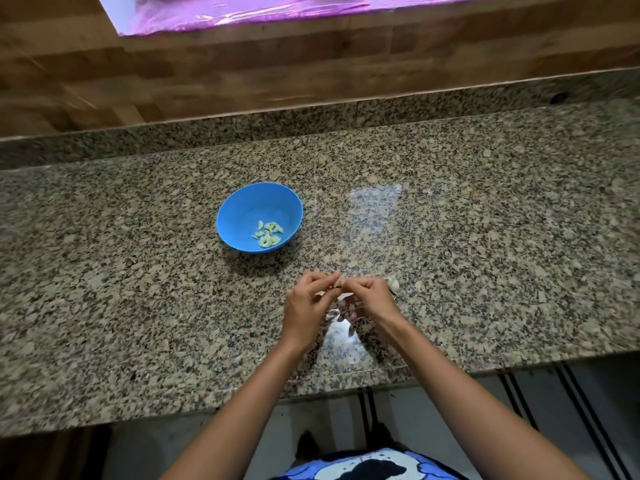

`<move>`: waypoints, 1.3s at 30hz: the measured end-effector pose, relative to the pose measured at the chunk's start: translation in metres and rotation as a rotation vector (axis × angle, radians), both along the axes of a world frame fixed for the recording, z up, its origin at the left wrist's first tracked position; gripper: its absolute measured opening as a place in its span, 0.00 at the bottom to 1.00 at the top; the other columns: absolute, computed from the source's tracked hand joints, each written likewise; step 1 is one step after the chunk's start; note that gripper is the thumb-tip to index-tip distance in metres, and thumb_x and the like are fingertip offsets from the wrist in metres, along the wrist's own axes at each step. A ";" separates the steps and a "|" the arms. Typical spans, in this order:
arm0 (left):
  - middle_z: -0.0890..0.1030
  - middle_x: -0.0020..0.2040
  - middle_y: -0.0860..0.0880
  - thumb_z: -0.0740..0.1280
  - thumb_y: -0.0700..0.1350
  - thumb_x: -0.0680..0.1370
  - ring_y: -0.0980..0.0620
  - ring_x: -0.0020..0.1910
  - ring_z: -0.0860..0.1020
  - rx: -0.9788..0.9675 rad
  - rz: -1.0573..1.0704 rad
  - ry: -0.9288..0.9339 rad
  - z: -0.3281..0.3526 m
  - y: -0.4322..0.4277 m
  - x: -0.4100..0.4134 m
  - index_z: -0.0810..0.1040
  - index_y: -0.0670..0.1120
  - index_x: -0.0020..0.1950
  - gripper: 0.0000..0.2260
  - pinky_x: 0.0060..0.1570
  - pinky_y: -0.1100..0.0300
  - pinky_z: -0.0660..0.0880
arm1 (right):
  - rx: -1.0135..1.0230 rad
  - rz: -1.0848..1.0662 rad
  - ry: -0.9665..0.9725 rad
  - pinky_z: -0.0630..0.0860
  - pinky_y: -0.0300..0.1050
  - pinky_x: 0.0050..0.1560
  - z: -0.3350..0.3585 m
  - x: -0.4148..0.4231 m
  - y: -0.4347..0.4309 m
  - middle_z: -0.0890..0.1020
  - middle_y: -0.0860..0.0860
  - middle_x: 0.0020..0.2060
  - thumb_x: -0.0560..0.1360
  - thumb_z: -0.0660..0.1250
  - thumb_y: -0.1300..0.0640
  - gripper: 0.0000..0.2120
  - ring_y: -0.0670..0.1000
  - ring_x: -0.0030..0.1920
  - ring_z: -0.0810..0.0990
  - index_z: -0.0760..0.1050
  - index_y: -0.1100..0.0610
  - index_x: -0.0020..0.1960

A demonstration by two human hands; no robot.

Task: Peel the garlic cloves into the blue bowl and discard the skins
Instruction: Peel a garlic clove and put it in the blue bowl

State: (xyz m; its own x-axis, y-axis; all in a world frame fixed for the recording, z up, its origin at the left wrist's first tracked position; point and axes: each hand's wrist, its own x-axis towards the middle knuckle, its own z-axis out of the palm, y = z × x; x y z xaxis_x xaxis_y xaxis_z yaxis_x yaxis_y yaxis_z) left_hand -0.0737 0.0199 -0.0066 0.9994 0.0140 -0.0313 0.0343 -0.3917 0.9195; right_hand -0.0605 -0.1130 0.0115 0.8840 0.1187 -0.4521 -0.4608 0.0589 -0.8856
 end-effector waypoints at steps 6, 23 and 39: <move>0.78 0.44 0.59 0.70 0.39 0.74 0.61 0.42 0.79 0.070 0.004 -0.093 0.005 0.001 0.000 0.78 0.51 0.56 0.13 0.41 0.66 0.79 | -0.089 0.012 -0.076 0.68 0.38 0.24 0.000 0.000 0.000 0.84 0.55 0.37 0.75 0.65 0.62 0.09 0.45 0.27 0.77 0.80 0.65 0.39; 0.85 0.42 0.50 0.72 0.35 0.71 0.55 0.41 0.83 -0.241 0.138 0.142 0.010 0.005 0.003 0.83 0.41 0.49 0.08 0.42 0.63 0.79 | -0.095 -0.031 -0.146 0.80 0.39 0.34 -0.004 0.007 0.004 0.83 0.61 0.37 0.71 0.69 0.68 0.03 0.52 0.33 0.82 0.80 0.64 0.44; 0.84 0.41 0.48 0.68 0.35 0.75 0.55 0.37 0.81 -0.231 0.058 0.169 0.012 0.024 0.009 0.82 0.42 0.49 0.06 0.36 0.67 0.76 | 0.117 0.279 0.023 0.80 0.39 0.33 -0.002 0.013 -0.002 0.84 0.59 0.44 0.77 0.63 0.59 0.09 0.51 0.33 0.82 0.79 0.62 0.52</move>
State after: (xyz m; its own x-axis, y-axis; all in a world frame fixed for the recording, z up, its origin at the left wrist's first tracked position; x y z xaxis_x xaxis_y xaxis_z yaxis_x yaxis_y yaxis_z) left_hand -0.0649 0.0436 0.0051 0.9774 0.0438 -0.2067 0.2111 -0.1659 0.9633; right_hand -0.0473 -0.1153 0.0097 0.7995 0.4077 -0.4411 -0.4937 0.0278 -0.8692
